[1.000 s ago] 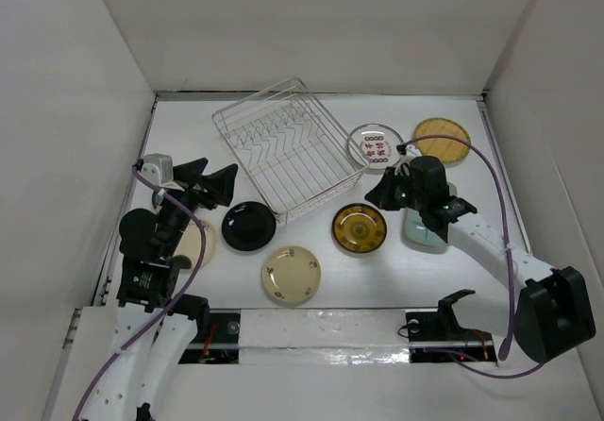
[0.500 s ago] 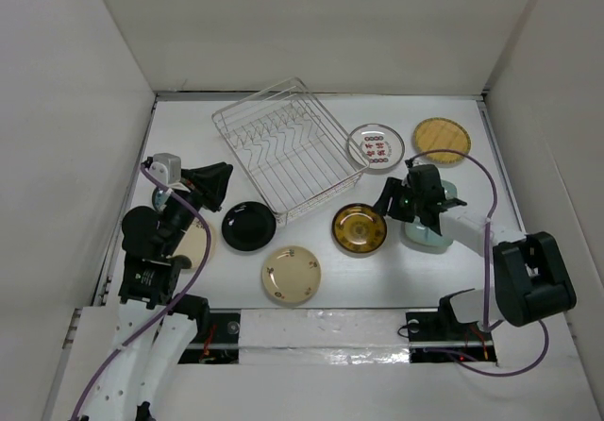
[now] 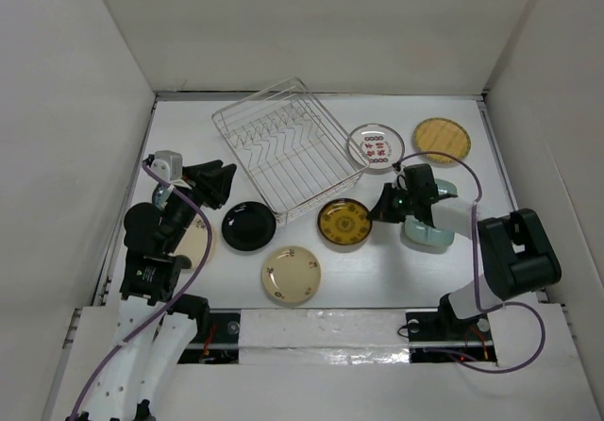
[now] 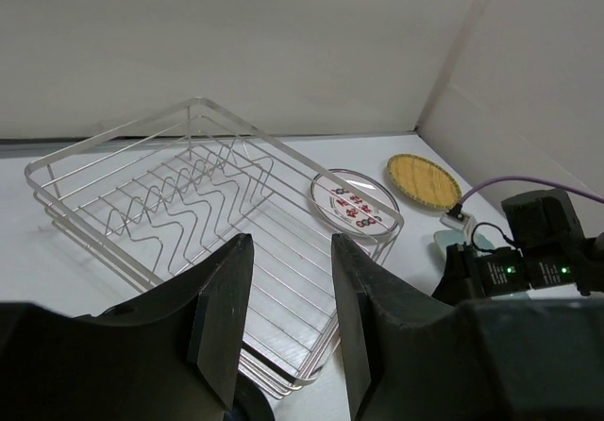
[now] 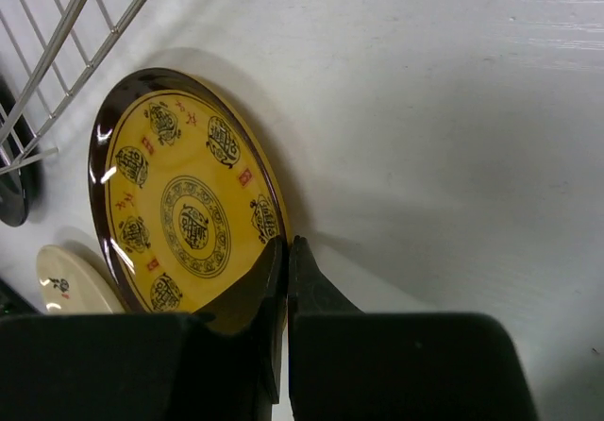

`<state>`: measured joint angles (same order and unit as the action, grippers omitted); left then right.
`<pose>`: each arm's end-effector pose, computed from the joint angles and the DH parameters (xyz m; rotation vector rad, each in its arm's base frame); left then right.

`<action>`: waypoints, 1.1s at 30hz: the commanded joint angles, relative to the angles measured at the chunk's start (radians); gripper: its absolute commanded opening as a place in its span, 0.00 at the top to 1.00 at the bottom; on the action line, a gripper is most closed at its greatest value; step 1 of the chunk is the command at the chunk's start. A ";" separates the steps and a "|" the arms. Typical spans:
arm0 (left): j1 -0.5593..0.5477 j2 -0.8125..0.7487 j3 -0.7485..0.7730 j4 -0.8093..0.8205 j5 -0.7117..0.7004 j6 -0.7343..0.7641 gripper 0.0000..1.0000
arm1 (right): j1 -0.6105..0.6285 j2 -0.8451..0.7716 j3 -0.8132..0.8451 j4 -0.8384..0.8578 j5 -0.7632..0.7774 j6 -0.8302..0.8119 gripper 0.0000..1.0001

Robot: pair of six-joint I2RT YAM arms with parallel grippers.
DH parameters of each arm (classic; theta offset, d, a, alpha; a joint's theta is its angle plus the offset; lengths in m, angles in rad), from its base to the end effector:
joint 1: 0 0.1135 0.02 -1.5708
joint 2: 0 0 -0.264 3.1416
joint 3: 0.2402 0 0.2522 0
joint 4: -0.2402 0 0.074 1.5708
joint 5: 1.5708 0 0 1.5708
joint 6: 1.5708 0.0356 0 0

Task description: Load the plates into the dish rack

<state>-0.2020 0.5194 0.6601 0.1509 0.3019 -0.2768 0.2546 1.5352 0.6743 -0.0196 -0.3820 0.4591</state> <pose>0.1236 -0.0361 0.3693 0.2153 1.2988 -0.6017 0.2714 0.0843 0.1481 0.0829 2.5217 0.7721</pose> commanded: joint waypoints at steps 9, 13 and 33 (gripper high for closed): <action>-0.005 -0.010 -0.004 0.041 -0.027 0.007 0.64 | 0.168 -0.339 0.238 -0.307 -0.070 -0.154 1.00; -0.005 -0.018 -0.002 0.039 -0.035 0.005 0.64 | 0.242 -0.316 0.430 -0.228 0.102 -0.145 1.00; -0.014 -0.009 0.022 -0.014 -0.218 -0.059 0.56 | 0.339 0.548 1.370 -0.029 1.118 -0.546 1.00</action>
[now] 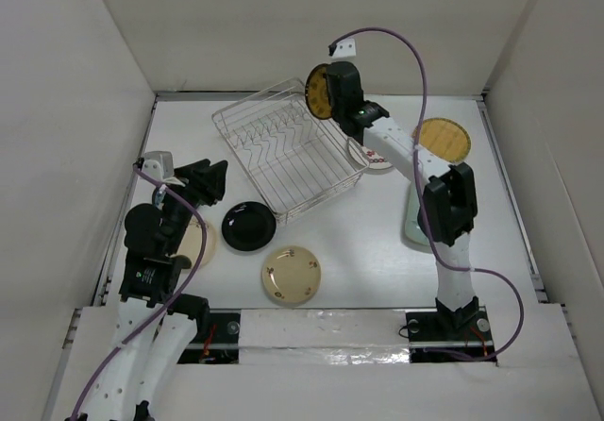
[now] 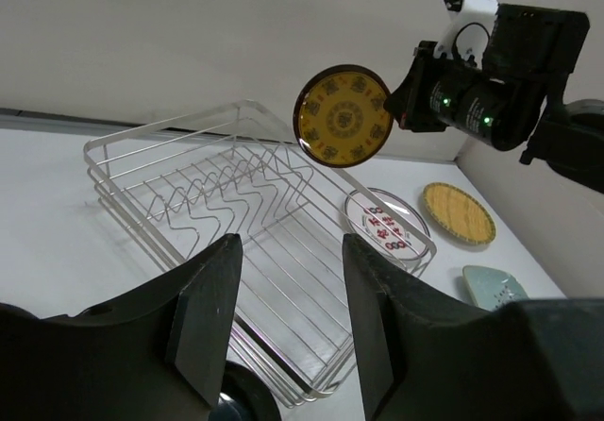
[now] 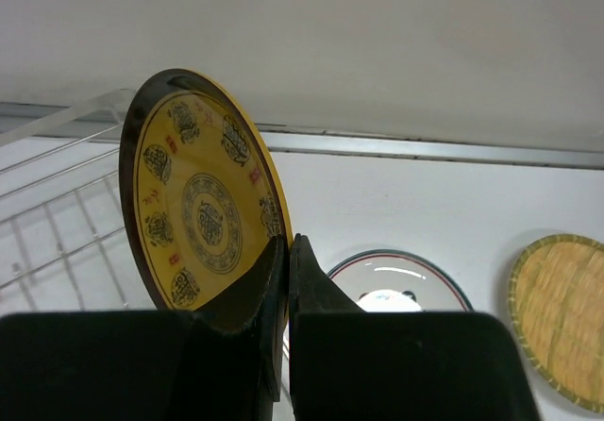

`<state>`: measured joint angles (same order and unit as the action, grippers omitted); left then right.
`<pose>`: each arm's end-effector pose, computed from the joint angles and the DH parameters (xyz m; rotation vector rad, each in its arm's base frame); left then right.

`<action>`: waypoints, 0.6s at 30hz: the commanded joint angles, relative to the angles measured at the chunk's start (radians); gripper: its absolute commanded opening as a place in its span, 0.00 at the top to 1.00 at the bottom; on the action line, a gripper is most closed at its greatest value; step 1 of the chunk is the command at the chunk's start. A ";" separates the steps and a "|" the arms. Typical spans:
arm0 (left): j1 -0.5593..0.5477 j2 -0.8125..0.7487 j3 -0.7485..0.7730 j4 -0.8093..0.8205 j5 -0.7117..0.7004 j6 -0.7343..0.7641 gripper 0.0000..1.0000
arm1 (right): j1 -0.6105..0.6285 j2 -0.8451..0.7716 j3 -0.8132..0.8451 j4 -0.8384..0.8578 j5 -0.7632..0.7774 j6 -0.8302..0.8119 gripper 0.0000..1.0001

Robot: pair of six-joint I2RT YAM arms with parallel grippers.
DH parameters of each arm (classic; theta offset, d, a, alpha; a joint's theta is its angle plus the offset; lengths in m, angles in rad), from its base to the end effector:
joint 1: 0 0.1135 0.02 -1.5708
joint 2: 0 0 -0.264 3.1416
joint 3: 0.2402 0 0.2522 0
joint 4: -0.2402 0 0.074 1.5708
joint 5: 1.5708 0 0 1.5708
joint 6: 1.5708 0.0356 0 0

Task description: Load the plates into the dish rack

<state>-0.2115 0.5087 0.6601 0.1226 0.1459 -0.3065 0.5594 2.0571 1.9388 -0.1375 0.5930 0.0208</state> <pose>0.1238 -0.0319 0.3679 0.0642 1.3172 -0.5365 0.4291 0.2452 0.3514 -0.0671 1.7826 -0.1248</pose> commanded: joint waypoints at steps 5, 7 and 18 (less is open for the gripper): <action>-0.037 0.014 0.027 0.005 -0.092 -0.020 0.55 | 0.063 0.152 0.281 0.055 0.200 -0.173 1.00; -0.037 0.016 0.029 0.002 -0.097 -0.019 0.55 | 0.063 0.187 0.301 0.049 0.188 -0.182 1.00; -0.058 0.031 0.081 -0.020 -0.117 -0.056 0.19 | 0.094 0.262 0.258 0.121 0.258 -0.251 1.00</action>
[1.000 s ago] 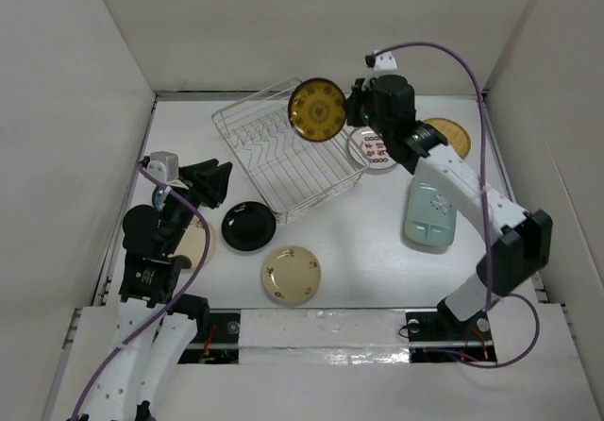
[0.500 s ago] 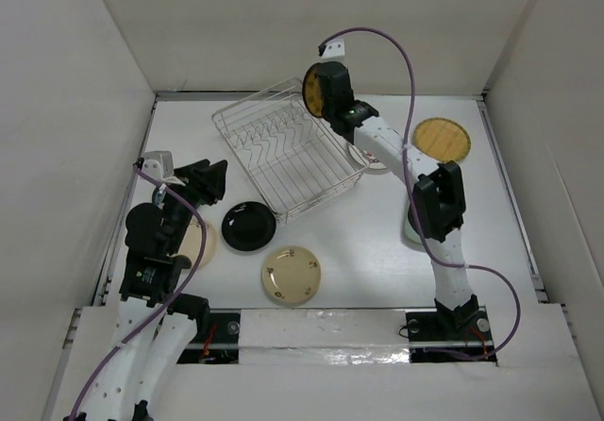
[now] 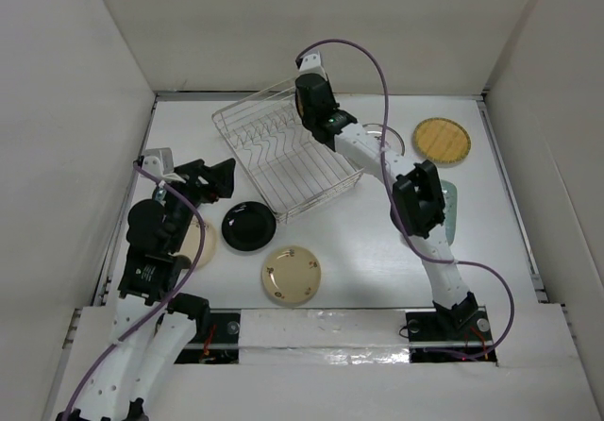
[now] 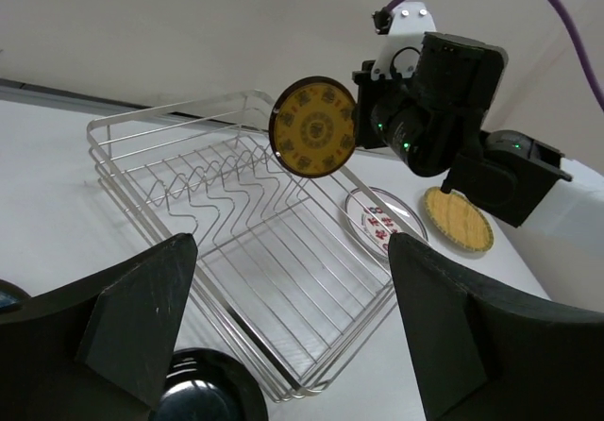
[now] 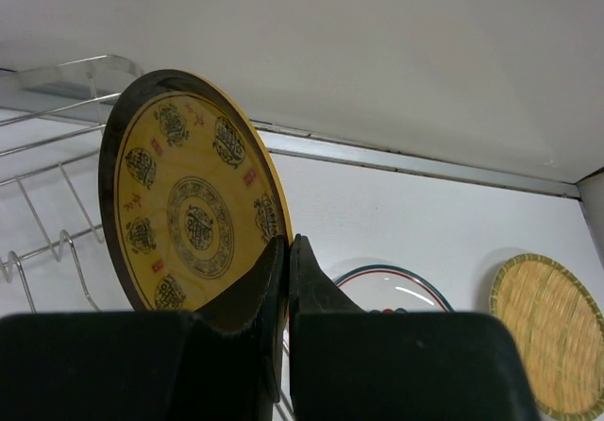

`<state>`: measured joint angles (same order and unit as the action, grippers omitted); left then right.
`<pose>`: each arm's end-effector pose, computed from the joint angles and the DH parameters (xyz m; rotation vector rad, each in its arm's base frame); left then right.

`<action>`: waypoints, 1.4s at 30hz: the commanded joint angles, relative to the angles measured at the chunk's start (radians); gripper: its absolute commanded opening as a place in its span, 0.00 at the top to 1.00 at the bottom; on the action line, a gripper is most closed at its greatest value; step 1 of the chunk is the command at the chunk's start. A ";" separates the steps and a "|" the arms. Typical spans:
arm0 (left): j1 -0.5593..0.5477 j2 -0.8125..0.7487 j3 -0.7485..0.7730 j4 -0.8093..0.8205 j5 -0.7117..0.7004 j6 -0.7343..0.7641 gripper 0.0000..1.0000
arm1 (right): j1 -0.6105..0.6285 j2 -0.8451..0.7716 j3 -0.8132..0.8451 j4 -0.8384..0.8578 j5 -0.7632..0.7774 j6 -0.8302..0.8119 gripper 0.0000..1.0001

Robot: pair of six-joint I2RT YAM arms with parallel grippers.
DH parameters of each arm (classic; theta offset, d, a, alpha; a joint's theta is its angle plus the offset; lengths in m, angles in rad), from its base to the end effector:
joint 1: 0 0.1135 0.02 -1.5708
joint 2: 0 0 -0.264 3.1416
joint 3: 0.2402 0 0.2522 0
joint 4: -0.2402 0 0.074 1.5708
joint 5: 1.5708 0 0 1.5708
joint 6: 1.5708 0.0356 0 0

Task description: Load the plates into the dish rack

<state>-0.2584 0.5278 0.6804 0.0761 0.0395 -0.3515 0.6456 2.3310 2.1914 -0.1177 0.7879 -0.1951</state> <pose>0.1269 -0.0350 0.3678 -0.0295 1.3622 -0.5408 0.4534 0.3100 0.3049 -0.1945 1.7569 -0.3922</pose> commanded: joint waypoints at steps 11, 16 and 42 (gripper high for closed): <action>-0.021 0.052 0.151 0.031 -0.024 -0.093 0.17 | 0.008 -0.056 0.002 0.174 0.076 -0.064 1.00; -0.021 0.090 0.248 0.051 -0.030 -0.176 0.13 | 0.008 -0.041 -0.013 0.171 0.076 -0.066 1.00; -0.021 0.086 0.305 0.125 -0.053 -0.372 0.01 | 0.083 -0.859 -1.157 0.221 -0.923 0.506 1.00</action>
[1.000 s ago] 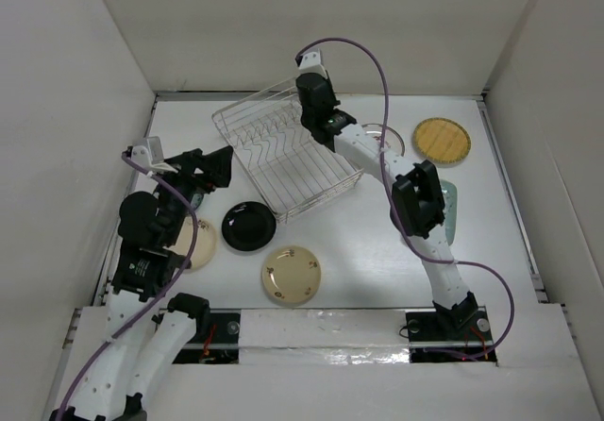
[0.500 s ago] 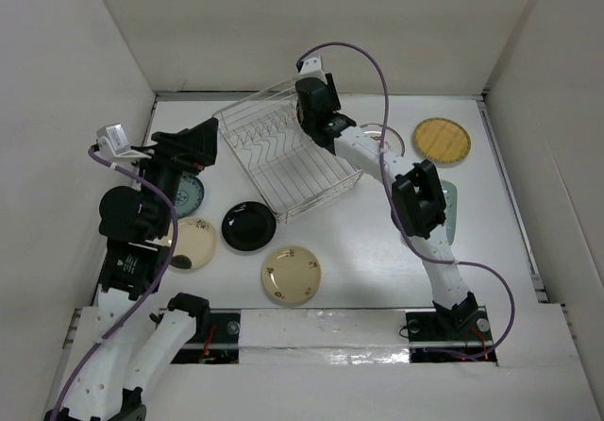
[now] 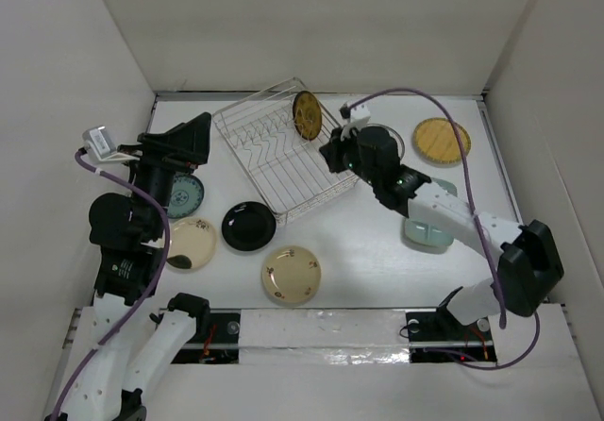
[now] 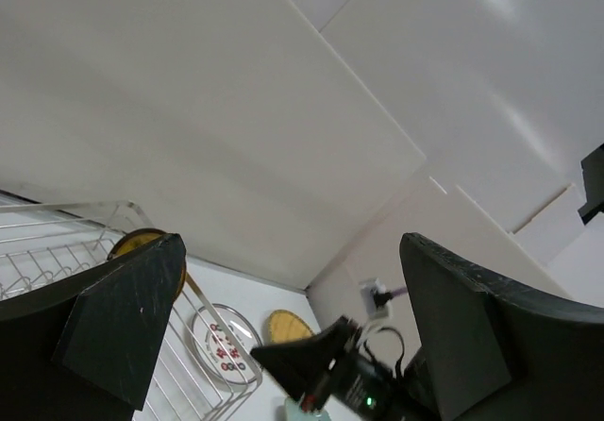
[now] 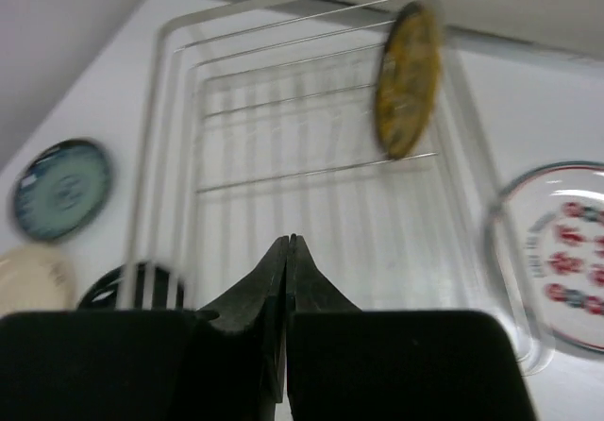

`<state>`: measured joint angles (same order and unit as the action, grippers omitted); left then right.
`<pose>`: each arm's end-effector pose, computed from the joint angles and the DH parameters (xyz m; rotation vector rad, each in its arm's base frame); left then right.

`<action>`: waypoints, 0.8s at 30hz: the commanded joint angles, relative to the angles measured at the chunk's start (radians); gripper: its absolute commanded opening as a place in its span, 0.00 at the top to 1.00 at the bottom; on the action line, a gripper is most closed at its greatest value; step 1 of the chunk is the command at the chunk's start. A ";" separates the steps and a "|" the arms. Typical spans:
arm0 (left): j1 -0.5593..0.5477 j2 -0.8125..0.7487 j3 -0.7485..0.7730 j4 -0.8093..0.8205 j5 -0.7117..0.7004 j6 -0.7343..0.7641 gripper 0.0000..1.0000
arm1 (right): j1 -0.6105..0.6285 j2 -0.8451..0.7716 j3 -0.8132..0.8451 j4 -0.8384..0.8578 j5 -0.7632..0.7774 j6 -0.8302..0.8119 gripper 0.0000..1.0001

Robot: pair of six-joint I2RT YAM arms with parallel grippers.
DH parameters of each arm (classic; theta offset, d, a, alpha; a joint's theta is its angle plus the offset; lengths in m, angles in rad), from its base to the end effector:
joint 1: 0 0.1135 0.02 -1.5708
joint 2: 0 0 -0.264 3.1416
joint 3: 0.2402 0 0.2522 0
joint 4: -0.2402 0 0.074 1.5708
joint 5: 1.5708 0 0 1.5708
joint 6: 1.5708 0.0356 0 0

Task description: Load the plates into the dish rack

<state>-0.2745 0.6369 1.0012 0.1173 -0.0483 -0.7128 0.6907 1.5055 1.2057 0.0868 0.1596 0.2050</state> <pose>0.1086 -0.0288 0.4646 -0.2891 1.0913 -0.8585 0.2820 0.2258 0.3388 -0.3210 1.7801 0.5005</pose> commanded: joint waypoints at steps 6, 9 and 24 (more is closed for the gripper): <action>-0.005 -0.025 -0.020 0.082 0.113 -0.024 0.01 | 0.049 -0.076 -0.408 0.013 -0.540 0.213 0.34; -0.005 -0.051 -0.047 0.076 0.107 -0.005 0.01 | 0.058 -0.041 -0.478 0.033 -0.612 0.224 0.31; -0.005 -0.197 -0.263 -0.116 -0.027 0.239 0.01 | 0.067 0.278 -0.584 0.280 -0.856 0.228 0.51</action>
<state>-0.2745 0.4587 0.7555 0.0280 -0.0280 -0.5423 0.7425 1.7336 0.6575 0.3798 -0.6640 0.4568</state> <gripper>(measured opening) 0.989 0.491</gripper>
